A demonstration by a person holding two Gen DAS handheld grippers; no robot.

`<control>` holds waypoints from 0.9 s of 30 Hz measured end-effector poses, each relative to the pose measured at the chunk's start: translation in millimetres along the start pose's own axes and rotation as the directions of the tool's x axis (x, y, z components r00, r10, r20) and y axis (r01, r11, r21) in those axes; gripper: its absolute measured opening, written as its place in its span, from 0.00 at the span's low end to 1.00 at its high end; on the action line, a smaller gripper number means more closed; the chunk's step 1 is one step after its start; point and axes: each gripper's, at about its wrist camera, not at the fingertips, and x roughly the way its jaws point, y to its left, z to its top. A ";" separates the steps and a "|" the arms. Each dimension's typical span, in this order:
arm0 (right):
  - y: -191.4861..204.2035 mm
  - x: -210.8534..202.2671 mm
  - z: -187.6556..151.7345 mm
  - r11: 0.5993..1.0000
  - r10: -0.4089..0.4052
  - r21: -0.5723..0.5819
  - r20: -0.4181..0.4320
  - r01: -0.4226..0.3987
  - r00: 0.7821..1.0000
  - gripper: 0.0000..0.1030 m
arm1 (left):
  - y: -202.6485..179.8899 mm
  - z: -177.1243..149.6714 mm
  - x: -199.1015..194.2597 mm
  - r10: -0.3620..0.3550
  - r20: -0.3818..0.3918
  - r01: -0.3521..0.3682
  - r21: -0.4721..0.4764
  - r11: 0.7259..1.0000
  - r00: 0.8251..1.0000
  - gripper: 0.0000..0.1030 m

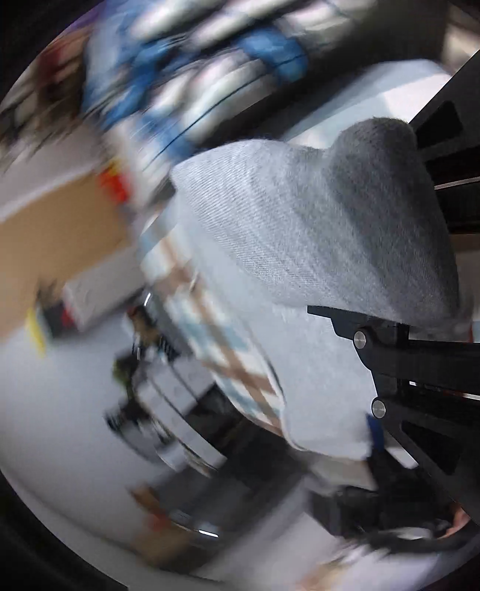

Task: Fold large clothes

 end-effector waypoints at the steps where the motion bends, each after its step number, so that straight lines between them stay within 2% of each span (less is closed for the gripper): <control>1: -19.9 7.4 1.5 0.994 0.018 0.104 -0.044 -0.013 0.999 0.16 | 5.4 -0.7 -4.3 -0.028 0.004 0.028 -0.016 0.999 1.000 0.99; 2: -34.6 14.4 1.0 0.983 0.048 0.182 -0.084 -0.032 0.995 0.18 | 8.2 -1.6 -6.3 -0.044 0.006 0.044 -0.026 0.999 0.999 0.99; 4: -48.1 21.7 0.4 0.966 0.065 0.256 -0.120 -0.033 0.991 0.30 | 16.2 -3.1 -9.5 -0.072 0.006 0.072 -0.048 0.996 0.997 0.99; 6: -54.1 30.6 1.4 0.959 0.059 0.283 -0.141 -0.017 0.988 0.64 | 21.0 -4.1 -11.2 -0.097 0.008 0.098 -0.063 0.993 0.995 0.99; 7: -56.1 33.7 2.3 0.949 0.092 0.311 -0.124 -0.050 0.988 0.68 | 22.9 -3.4 -10.9 -0.108 0.009 0.109 -0.072 0.991 0.994 0.99; 9: -58.4 34.5 5.6 0.931 0.092 0.362 -0.114 -0.045 0.989 0.70 | 22.6 -2.2 -10.0 -0.116 0.009 0.116 -0.082 0.990 0.993 0.99; 11: -59.6 38.0 10.2 0.927 0.085 0.374 -0.103 -0.041 0.991 0.70 | 19.8 -0.7 -8.6 -0.106 0.007 0.107 -0.079 0.991 0.994 0.99; 13: -60.5 43.0 15.4 0.934 0.068 0.356 -0.094 -0.030 0.993 0.63 | 17.7 -0.5 -9.5 -0.094 0.008 0.094 -0.070 0.993 0.996 0.99; 14: -60.4 43.2 16.1 0.941 0.050 0.338 -0.081 -0.020 0.995 0.44 | 17.2 -1.7 -11.9 -0.075 0.015 0.076 -0.067 0.995 0.997 0.99; 15: -56.3 43.4 16.6 0.947 0.045 0.322 -0.073 -0.019 0.996 0.32 | 17.2 -2.2 -14.7 -0.047 0.031 0.049 -0.064 0.997 0.998 0.99; 17: -52.1 33.4 15.7 0.960 0.051 0.276 -0.037 -0.039 0.998 0.24 | 18.5 -3.0 -18.0 0.028 0.064 -0.025 -0.039 0.999 0.998 0.99; 19: -39.9 19.1 15.8 0.980 0.023 0.198 0.016 -0.026 1.000 0.22 | 19.9 -3.4 -14.8 0.097 0.075 -0.095 -0.022 0.995 0.992 0.99; 21: -23.6 8.9 15.9 0.992 0.009 0.127 0.052 -0.015 0.999 0.21 | 24.8 -4.6 -5.0 0.081 0.038 -0.079 -0.048 0.996 0.996 0.99; 25: 15.9 -1.0 14.0 0.995 -0.070 -0.059 0.097 0.076 0.993 0.21 | 20.0 -2.4 4.9 0.021 0.014 -0.020 -0.079 0.997 1.000 0.99; 27: 30.7 -5.6 14.4 0.989 -0.066 -0.121 0.111 0.079 0.992 0.20 | 8.8 0.1 11.5 0.059 0.009 -0.059 -0.055 0.997 0.998 0.99</control>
